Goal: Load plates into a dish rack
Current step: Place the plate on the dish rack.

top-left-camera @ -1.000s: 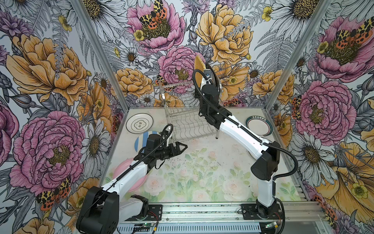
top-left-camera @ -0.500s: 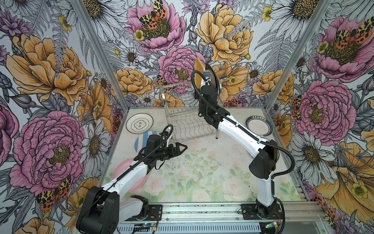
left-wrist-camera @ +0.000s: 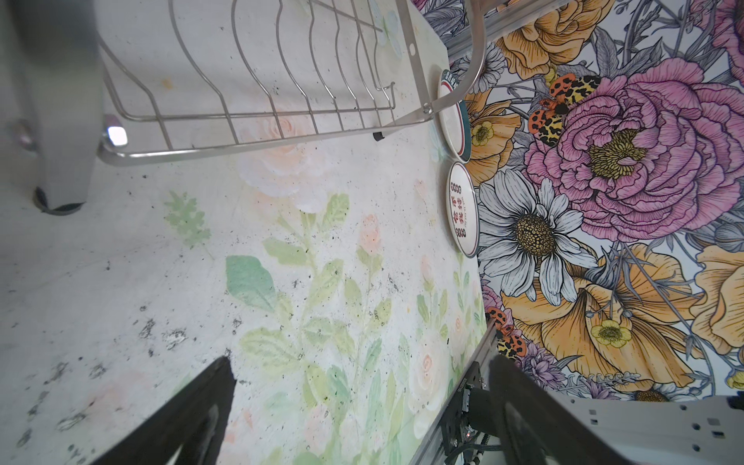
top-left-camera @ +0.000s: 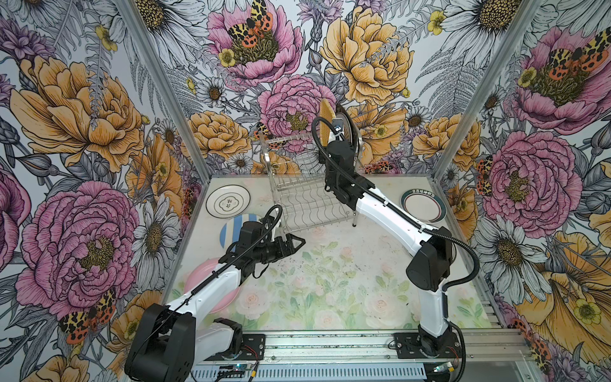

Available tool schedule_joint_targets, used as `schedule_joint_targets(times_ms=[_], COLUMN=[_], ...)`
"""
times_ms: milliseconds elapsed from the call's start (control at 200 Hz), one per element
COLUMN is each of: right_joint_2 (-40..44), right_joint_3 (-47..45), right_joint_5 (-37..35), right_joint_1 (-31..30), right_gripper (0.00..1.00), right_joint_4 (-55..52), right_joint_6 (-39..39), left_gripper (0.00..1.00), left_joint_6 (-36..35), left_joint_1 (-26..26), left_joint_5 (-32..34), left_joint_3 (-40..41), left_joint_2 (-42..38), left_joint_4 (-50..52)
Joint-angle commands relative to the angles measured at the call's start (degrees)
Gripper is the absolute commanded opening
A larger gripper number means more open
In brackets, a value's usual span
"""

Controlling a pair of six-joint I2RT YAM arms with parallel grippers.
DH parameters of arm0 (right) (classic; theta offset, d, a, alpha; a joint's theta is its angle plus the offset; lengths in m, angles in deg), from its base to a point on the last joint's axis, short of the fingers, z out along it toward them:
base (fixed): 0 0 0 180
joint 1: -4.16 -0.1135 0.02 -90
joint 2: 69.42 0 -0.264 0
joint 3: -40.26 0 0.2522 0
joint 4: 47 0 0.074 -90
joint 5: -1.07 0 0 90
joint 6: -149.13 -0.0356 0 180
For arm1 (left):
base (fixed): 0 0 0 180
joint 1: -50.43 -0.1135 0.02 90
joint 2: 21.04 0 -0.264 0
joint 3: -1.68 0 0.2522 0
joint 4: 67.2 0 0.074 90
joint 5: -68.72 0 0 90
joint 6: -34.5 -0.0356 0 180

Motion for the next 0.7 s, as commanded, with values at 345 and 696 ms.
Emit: schedule_joint_targets(times_ms=[345, 696], right_joint_2=[2.56, 5.38], right_joint_3=[-3.20, -5.68], right_joint_5=[2.14, 2.66], right_joint_1=[0.56, 0.58], right_gripper=[0.07, 0.32], right_joint_4=[3.20, 3.66], right_joint_6=[-2.03, -1.65], left_gripper=[0.99, 0.99], left_joint_6=[0.23, 0.47], left_joint_1=[-0.66, -0.66], left_joint_5=[-0.38, -0.39], left_joint_3=[0.82, 0.58], left_joint_2=[-0.48, -0.57], left_joint_4=[-1.79, -1.74])
